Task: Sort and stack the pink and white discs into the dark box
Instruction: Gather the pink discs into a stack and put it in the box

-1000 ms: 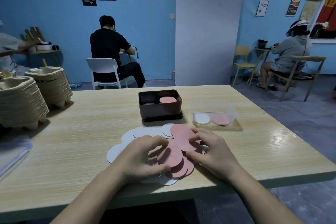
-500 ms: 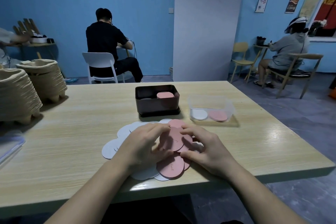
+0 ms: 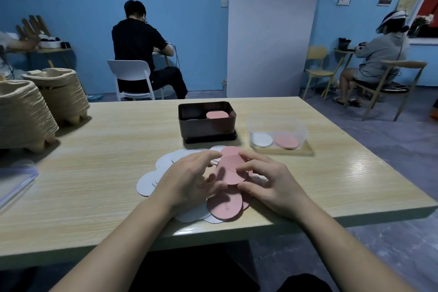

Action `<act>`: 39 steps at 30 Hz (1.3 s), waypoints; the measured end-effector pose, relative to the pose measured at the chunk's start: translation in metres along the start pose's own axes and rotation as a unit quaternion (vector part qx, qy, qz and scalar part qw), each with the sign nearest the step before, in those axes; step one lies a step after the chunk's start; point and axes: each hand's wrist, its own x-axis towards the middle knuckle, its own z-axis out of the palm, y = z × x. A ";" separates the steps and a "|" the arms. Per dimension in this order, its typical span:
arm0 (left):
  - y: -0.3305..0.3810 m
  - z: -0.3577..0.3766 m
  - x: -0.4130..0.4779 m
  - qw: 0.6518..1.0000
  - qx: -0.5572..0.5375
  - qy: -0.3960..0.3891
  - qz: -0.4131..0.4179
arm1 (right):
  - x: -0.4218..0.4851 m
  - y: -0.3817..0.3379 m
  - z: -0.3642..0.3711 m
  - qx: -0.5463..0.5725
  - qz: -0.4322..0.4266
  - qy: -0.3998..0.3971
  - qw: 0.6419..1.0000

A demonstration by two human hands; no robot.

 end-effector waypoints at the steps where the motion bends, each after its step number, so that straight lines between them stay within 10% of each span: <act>1: -0.001 0.000 -0.001 1.000 -0.009 0.004 -0.006 | 0.000 0.001 0.000 -0.003 0.001 0.009 1.000; 39: 0.004 -0.007 0.009 0.988 0.137 -0.024 0.063 | -0.001 0.000 0.000 -0.076 -0.028 0.006 0.997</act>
